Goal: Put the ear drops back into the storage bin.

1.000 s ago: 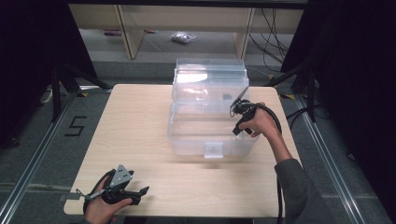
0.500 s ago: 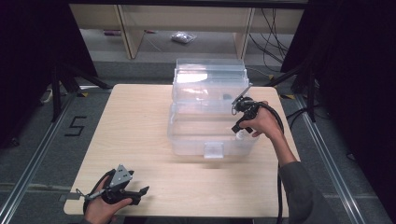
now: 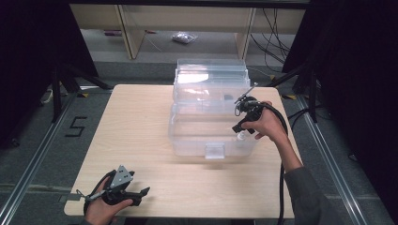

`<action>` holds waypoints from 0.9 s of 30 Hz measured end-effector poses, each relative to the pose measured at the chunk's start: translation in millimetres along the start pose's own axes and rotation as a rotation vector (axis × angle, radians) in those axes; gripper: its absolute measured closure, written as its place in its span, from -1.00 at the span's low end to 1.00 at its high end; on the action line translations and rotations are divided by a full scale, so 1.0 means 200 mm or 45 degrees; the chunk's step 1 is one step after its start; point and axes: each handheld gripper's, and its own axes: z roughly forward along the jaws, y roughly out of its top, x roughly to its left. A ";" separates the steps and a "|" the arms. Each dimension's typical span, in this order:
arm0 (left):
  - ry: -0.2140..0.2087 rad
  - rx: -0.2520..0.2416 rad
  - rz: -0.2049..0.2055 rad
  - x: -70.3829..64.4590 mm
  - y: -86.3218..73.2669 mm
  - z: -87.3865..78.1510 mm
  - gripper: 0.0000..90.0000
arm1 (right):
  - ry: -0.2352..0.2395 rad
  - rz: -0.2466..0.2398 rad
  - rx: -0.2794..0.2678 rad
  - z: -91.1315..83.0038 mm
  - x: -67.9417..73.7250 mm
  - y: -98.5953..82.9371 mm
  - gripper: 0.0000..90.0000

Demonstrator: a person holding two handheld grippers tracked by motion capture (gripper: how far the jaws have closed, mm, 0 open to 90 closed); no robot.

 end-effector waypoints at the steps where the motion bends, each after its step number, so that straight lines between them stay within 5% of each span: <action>1: -0.001 -0.012 -0.014 0.00 0.00 0.00 -0.59 | -0.001 -0.005 -0.002 -0.01 0.01 0.00 -0.42; 27: 0.003 -0.005 -0.009 0.00 0.00 0.00 -0.59 | 0.022 -0.002 -0.099 -0.12 0.11 -0.09 -0.46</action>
